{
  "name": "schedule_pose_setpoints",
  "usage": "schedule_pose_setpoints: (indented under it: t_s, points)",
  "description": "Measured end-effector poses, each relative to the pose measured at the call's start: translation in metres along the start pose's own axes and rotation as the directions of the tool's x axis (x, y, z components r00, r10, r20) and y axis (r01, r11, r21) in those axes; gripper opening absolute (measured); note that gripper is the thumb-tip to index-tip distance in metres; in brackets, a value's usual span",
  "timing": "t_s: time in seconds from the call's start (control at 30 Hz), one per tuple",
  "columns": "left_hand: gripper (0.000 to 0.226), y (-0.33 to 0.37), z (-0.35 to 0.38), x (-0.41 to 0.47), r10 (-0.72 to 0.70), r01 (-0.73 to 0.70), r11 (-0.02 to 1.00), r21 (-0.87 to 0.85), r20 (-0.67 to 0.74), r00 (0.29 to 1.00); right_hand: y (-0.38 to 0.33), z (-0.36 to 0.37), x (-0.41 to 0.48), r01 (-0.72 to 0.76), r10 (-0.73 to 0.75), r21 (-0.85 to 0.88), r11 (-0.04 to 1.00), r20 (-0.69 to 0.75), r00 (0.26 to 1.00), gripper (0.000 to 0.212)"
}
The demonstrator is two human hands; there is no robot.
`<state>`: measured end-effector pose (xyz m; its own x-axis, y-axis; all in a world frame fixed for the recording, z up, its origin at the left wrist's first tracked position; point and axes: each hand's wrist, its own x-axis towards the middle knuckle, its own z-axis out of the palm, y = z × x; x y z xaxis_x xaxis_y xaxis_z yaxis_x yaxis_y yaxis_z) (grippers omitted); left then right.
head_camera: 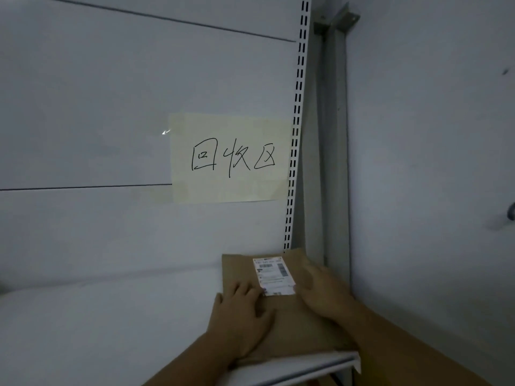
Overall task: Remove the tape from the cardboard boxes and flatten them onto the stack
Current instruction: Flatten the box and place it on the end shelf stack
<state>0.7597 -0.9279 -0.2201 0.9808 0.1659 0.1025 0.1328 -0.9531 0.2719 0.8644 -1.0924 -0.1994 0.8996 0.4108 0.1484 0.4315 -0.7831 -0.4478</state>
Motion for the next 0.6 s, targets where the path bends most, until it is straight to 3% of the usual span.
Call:
schedule_pose_setpoints:
  t_s: [0.1,0.33,0.53,0.6]
  points:
    - [0.055,-0.005,0.001,0.007,0.022,-0.026,0.999,-0.041,-0.098,0.995,-0.007,0.013,0.007,0.043,-0.044,-0.064,0.997,-0.013,0.999,0.031]
    - [0.028,-0.011,-0.013,0.008,-0.101,0.047,0.974,-0.224,-0.233,0.967,0.001,0.033,0.02,0.138,-0.145,-0.102,0.985,-0.068,0.987,0.035]
    - [0.031,-0.005,-0.017,0.002,-0.204,0.137,0.949,-0.285,-0.223,0.953,-0.006,0.033,0.023,0.087,-0.114,-0.294,0.952,-0.078,0.99,0.04]
    - [0.032,0.003,-0.02,0.0,-0.253,0.194,0.944,-0.268,-0.209,0.945,-0.008,0.026,0.023,0.194,-0.226,-0.314,0.93,-0.069,0.972,0.033]
